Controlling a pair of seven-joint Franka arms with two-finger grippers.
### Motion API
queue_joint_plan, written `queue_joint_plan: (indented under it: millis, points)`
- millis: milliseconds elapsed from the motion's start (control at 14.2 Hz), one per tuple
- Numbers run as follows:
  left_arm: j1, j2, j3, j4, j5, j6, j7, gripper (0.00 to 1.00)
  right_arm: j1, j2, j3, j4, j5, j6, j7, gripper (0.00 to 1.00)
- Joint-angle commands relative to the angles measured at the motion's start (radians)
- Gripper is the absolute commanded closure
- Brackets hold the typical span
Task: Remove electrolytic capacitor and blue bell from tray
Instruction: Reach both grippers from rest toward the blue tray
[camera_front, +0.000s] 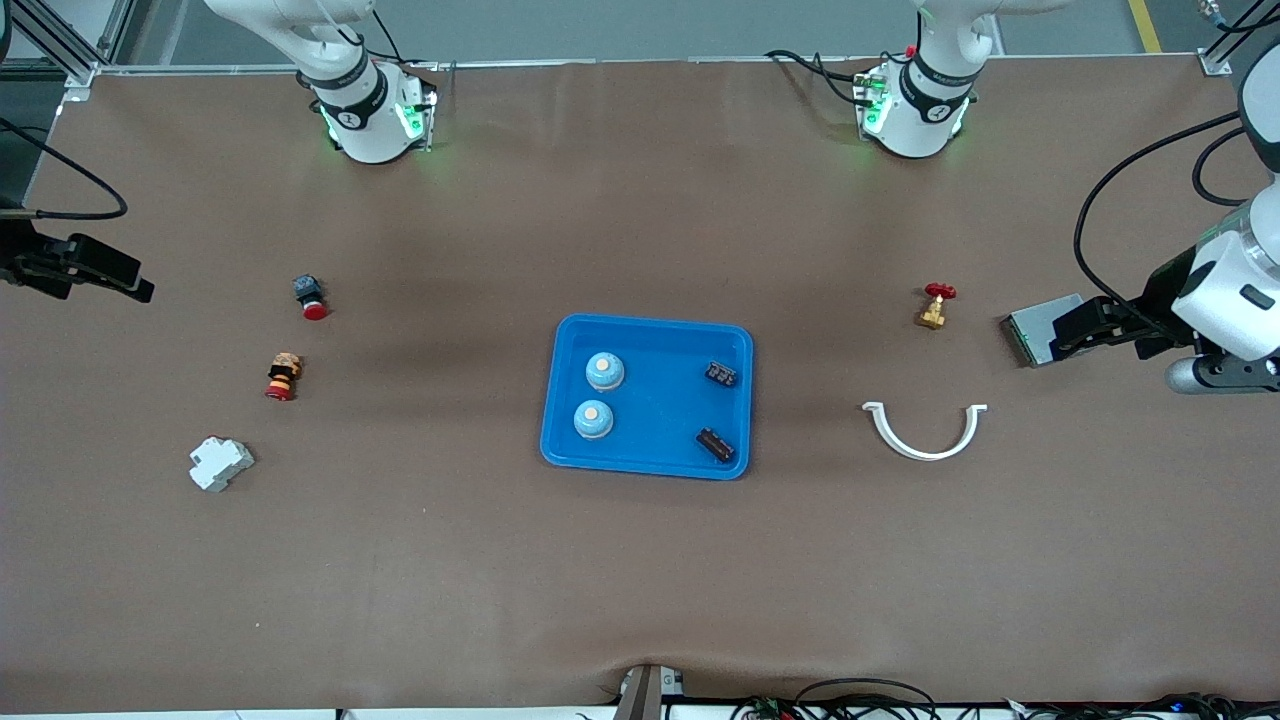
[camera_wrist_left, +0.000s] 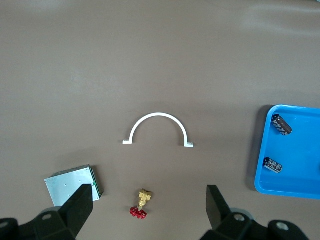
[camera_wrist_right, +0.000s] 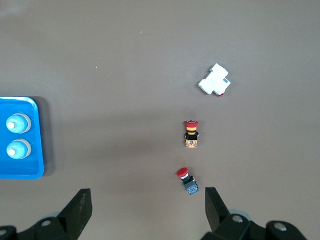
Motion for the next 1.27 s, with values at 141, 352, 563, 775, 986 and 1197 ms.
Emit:
queue_joint_plan:
  millis: [141,352,563,775,986,1197]
  points:
    - [0.003,0.000,-0.004,0.007,0.012,-0.008,0.006,0.00,-0.007,-0.009,-0.001,0.004,0.004,-0.011,-0.040,0.00]
    - [0.001,0.000,-0.004,0.007,0.012,-0.008,0.001,0.00,-0.005,-0.009,-0.001,0.003,0.004,-0.006,-0.031,0.00]
    - [-0.002,0.015,-0.004,0.007,0.013,-0.008,-0.016,0.00,0.018,-0.007,0.005,-0.017,0.016,0.000,0.080,0.00]
    - [-0.052,0.038,-0.004,0.007,0.012,-0.006,-0.074,0.00,0.105,-0.004,0.005,-0.083,0.046,0.058,0.294,0.00]
    - [-0.102,0.069,-0.004,0.007,0.010,0.012,-0.158,0.00,0.186,0.004,0.005,-0.161,0.050,0.184,0.492,0.00]
    - [-0.154,0.118,-0.004,0.009,0.006,0.056,-0.216,0.00,0.266,0.066,0.005,-0.169,0.050,0.244,0.673,0.00]
